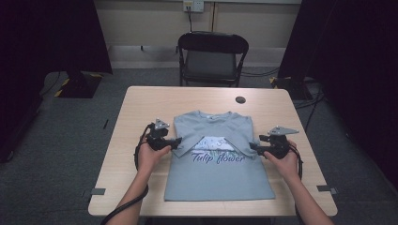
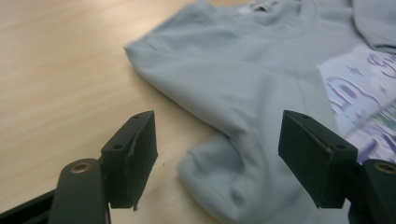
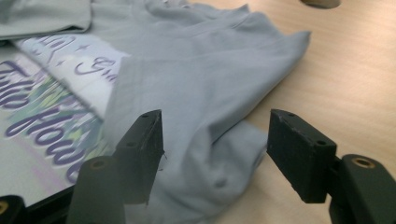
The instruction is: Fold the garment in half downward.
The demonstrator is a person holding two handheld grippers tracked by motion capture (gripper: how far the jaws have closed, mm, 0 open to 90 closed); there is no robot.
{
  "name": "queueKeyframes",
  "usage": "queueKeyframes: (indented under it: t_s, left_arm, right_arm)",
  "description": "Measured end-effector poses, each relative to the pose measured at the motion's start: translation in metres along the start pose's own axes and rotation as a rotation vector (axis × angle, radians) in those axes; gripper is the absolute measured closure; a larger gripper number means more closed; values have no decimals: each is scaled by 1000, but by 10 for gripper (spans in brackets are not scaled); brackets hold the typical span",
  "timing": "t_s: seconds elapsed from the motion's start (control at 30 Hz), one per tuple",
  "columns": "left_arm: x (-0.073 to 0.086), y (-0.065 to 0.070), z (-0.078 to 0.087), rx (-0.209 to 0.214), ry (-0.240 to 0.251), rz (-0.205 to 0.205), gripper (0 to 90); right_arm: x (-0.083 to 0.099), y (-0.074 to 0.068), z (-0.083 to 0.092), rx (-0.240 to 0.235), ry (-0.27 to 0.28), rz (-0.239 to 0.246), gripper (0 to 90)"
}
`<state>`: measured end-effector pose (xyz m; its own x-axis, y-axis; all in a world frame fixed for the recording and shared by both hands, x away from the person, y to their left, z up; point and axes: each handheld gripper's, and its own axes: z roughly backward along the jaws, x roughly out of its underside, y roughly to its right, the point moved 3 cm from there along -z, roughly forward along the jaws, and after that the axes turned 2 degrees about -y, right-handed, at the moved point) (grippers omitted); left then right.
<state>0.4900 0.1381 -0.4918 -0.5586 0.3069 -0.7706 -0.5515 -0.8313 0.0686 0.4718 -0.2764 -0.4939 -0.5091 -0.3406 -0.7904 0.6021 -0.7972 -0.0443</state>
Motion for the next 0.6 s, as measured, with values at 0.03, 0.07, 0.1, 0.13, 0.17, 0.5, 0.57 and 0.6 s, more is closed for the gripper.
queueKeyframes:
  t_s: [0.03, 0.07, 0.1, 0.13, 0.17, 0.5, 0.57, 0.6]
  left_arm:
    - [-4, -3, -1, -9, -5, -4, 278]
    - [-8, -6, -2, -13, -6, 2, 277]
    - [-11, -9, -4, -21, -12, 1, 277]
    - [-15, -11, -6, -31, -16, -1, 277]
    - [-18, -15, -9, -39, -22, 2, 277]
    - [-34, -45, -50, -84, -64, 65, 289]
    - [-36, -51, -56, -106, -67, 56, 297]
    - [-38, -53, -59, -112, -61, 60, 301]
  right_arm:
    - [-3, 3, -1, 10, -2, -1, 354]
    - [-6, 5, -2, 13, -2, -8, 354]
    - [-9, 8, -4, 10, 2, -21, 355]
    - [-11, 11, -6, 13, 6, -35, 356]
    - [-13, 15, -9, 15, 8, -52, 356]
    - [-28, 48, -46, 56, -27, -126, 402]
    - [-30, 55, -53, 62, -38, -156, 414]
    - [-32, 58, -56, 59, -26, -161, 424]
